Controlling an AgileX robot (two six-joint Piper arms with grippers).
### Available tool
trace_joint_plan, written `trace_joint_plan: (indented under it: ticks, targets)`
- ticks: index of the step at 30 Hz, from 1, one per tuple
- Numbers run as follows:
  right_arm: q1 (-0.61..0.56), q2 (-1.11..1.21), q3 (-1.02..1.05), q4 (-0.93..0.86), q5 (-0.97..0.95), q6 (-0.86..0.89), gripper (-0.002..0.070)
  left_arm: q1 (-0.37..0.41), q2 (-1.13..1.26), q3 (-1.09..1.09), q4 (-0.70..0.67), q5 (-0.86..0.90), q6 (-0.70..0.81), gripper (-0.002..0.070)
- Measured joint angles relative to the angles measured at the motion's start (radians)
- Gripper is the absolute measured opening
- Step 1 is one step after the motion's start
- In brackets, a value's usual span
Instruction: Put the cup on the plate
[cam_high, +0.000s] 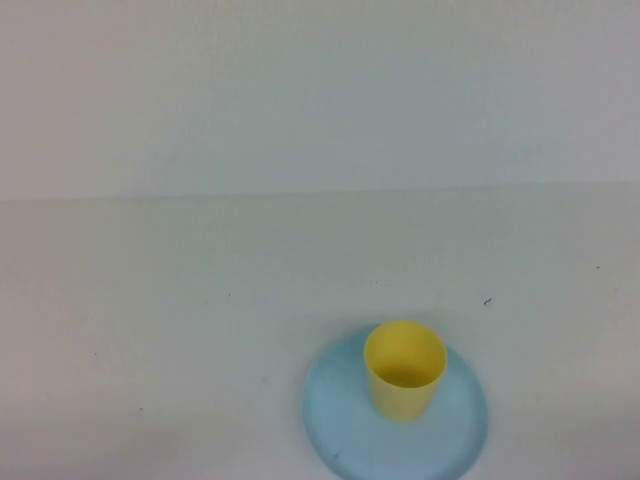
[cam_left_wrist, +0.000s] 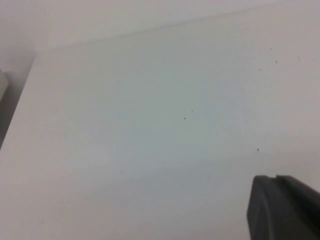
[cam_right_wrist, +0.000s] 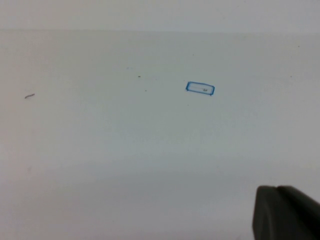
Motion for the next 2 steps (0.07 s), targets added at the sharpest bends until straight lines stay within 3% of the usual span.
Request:
trace_joint_plan:
  ticks: [2]
  targets:
    - [0.000,0.000,0.000,0.000,0.000,0.000,0.0015,0.000,0.000,0.000,0.000,0.000,0.000,0.0001]
